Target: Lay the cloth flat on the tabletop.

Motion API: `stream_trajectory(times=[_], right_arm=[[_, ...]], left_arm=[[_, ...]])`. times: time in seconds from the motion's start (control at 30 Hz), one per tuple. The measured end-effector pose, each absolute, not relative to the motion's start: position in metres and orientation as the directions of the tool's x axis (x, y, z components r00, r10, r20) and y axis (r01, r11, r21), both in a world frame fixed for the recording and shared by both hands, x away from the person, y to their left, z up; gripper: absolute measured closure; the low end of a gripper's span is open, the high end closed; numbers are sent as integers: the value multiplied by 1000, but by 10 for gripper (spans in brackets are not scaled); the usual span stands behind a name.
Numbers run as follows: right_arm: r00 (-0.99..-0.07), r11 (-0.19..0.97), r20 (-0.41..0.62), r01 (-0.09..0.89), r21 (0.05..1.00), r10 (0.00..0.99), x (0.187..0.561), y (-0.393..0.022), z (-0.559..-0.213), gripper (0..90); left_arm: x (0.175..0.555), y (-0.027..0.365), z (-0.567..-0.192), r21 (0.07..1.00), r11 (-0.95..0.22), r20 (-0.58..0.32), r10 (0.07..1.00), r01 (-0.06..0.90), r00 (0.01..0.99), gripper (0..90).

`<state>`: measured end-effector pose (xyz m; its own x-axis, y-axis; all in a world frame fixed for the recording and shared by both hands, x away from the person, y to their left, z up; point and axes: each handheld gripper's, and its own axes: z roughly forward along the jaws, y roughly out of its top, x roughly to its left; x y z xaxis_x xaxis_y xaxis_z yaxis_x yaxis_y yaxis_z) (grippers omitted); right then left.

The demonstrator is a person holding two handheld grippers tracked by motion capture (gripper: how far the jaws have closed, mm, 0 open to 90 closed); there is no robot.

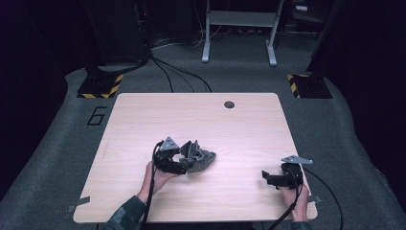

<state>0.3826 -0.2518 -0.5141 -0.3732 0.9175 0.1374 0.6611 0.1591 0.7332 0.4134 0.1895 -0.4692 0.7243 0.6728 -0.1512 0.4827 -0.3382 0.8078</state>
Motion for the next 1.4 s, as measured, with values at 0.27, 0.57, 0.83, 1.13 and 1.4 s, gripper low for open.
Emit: stream_trajectory(times=[0.27, 0.57, 0.83, 1.13, 1.4], right_arm=[[-491, 223, 165, 637, 738, 855, 388, -195, -498, 84], [-620, 326, 137, 573, 752, 773, 393, -122, -472, 145], [-668, 326, 144, 525, 786, 730, 403, -66, -448, 287], [-679, 356, 108, 506, 786, 726, 407, -24, -435, 545], [-662, 376, 123, 558, 740, 740, 417, -32, -450, 874]], left_arm=[[413, 216, -463, 819, -292, -168, 701, 495, 693, 158], [428, 237, -468, 805, -267, -206, 711, 529, 672, 231], [440, 237, -474, 782, -271, -224, 718, 562, 659, 318], [454, 231, -486, 760, -271, -245, 722, 590, 647, 493], [452, 223, -488, 765, -314, -206, 708, 562, 675, 879]])
